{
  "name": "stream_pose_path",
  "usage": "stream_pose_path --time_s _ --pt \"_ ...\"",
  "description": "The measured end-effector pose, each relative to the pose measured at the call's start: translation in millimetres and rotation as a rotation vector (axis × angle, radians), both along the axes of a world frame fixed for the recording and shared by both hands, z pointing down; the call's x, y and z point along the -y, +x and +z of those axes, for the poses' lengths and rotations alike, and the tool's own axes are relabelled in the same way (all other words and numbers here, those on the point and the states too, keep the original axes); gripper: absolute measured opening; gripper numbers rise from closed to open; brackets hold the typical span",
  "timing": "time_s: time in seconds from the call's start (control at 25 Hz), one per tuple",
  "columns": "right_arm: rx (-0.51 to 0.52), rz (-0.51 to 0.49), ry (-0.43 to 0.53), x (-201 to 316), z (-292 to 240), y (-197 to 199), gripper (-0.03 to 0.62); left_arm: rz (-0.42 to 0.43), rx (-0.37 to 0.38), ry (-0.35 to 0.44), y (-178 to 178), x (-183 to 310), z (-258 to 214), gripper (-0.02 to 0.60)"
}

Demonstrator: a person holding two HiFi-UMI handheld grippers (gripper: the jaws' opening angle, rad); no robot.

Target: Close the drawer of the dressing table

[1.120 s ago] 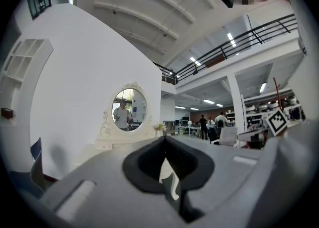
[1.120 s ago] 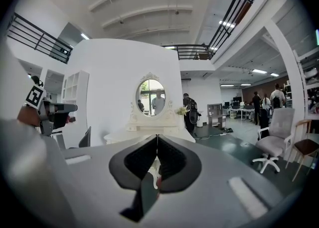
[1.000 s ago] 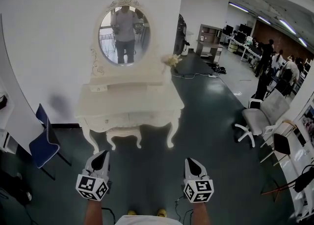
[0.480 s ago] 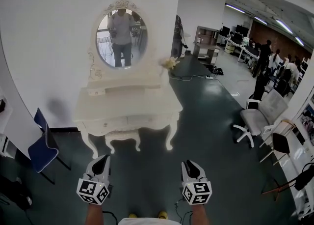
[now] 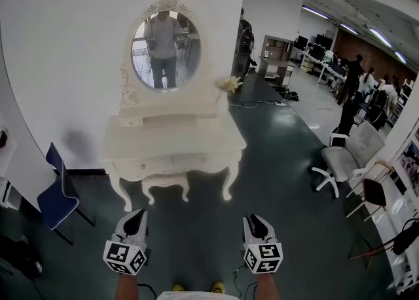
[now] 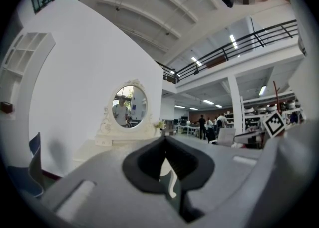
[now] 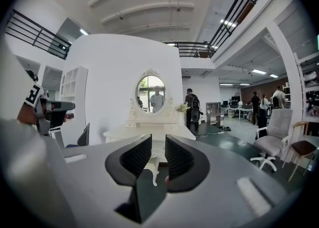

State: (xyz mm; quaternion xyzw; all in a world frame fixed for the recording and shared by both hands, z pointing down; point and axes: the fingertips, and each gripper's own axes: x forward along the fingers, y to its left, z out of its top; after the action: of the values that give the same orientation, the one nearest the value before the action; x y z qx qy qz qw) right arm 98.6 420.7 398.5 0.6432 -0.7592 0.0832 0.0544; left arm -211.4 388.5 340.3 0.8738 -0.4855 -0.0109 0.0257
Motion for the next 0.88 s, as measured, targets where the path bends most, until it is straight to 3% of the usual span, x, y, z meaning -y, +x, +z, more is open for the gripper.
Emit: stream_pose_path --time_s 0.88 --pt "-0.013 0.076 -0.002 12 5 -54 0.069 0.094 0.002 -0.011 -41 22 13 -0.002"
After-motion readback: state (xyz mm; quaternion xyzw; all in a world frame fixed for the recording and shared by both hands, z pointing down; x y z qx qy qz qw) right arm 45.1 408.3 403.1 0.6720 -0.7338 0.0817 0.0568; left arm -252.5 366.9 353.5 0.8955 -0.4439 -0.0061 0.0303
